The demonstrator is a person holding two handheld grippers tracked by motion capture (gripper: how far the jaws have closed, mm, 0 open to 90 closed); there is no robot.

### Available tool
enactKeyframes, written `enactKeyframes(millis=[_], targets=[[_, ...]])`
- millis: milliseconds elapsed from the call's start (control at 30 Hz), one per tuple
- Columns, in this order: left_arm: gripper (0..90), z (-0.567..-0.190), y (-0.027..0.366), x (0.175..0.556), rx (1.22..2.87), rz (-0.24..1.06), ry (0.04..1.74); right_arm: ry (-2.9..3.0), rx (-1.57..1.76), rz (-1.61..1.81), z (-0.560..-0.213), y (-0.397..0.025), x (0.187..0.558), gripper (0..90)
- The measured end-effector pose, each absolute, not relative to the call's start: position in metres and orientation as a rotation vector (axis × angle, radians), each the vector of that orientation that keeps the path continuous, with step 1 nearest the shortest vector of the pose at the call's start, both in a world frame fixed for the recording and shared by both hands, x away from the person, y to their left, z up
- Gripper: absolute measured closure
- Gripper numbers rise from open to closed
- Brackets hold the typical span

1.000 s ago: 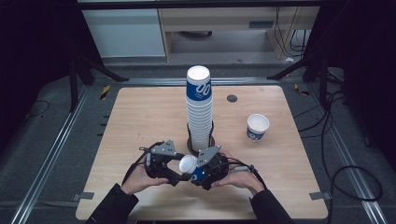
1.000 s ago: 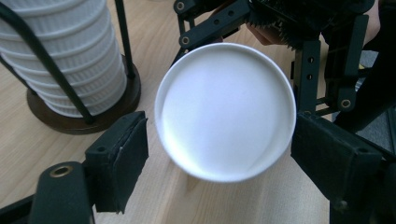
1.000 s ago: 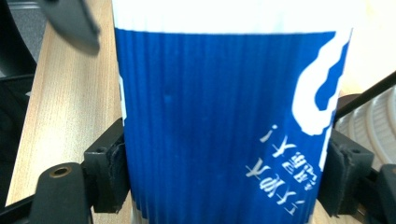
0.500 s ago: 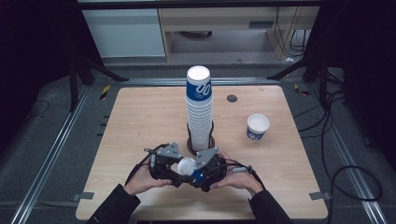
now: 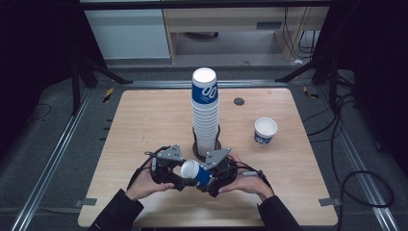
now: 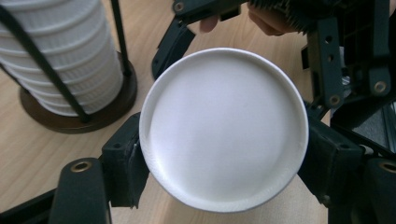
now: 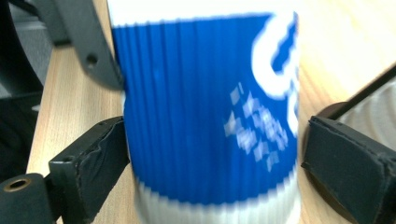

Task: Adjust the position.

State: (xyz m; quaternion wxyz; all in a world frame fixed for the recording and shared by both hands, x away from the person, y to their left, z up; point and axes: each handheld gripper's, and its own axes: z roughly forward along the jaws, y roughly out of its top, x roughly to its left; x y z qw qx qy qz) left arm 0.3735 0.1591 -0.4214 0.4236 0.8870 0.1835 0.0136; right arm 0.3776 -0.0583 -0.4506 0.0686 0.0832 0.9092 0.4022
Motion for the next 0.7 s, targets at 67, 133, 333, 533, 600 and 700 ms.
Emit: enactKeyframes(millis=[67,133,333,533,600,700], targets=[[26.4,-0.419,0.163,0.375,2.205,0.044,0.469,2.717,0.271,1.246,-0.447,-0.064,0.379,6.7],[26.3,-0.416,0.169,0.376,2.184,0.062,0.474,2.684,0.297,1.302,-0.441,-0.070,0.380,6.6],[26.3,-0.411,0.185,0.382,2.092,0.081,0.501,2.602,0.413,1.436,-0.434,-0.092,0.386,6.9],[26.3,-0.406,0.192,0.382,2.018,0.080,0.495,2.566,0.468,1.538,-0.434,-0.103,0.389,7.1],[26.3,-0.405,0.191,0.381,2.006,0.068,0.487,2.567,0.467,1.546,-0.436,-0.103,0.390,7.0],[26.3,-0.405,0.188,0.380,1.998,0.051,0.468,2.577,0.456,1.573,-0.438,-0.100,0.389,7.0]])
